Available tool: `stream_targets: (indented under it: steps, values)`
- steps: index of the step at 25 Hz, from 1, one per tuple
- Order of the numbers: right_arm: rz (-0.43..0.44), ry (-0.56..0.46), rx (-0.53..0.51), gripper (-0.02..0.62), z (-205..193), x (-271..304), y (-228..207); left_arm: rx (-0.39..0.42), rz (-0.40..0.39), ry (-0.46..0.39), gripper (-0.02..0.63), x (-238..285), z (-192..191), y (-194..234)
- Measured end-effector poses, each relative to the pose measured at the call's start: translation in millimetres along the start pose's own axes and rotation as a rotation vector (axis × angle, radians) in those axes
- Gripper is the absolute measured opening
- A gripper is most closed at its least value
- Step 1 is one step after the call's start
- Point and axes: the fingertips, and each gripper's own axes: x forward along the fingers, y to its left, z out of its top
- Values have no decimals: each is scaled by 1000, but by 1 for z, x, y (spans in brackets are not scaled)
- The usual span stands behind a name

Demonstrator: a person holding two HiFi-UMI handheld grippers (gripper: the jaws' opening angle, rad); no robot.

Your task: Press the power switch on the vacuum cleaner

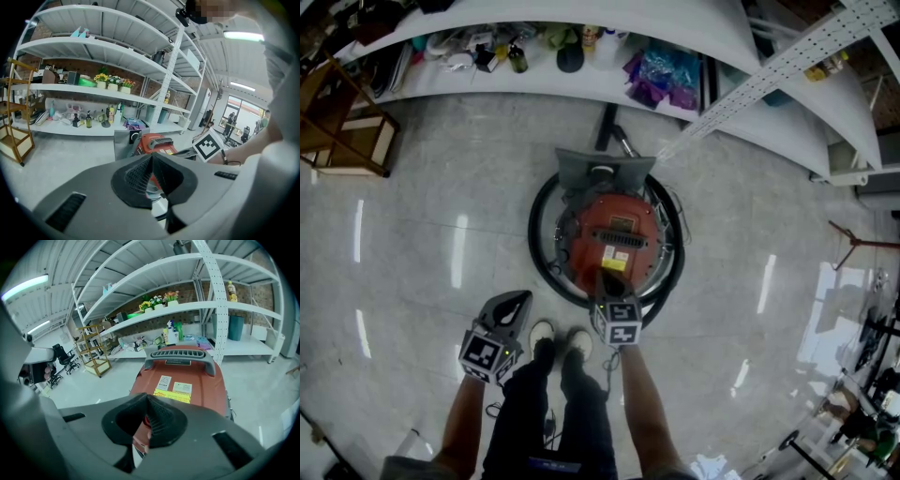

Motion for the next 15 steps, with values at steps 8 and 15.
stream_targets:
  steps: [8,15]
  values:
    - [26,14,7,12,-3,-4,8,20,8,-5,6,-6,7,0]
    - [37,-5,9,12,6,-18,16,-5,15,3,6,-15,15,-5]
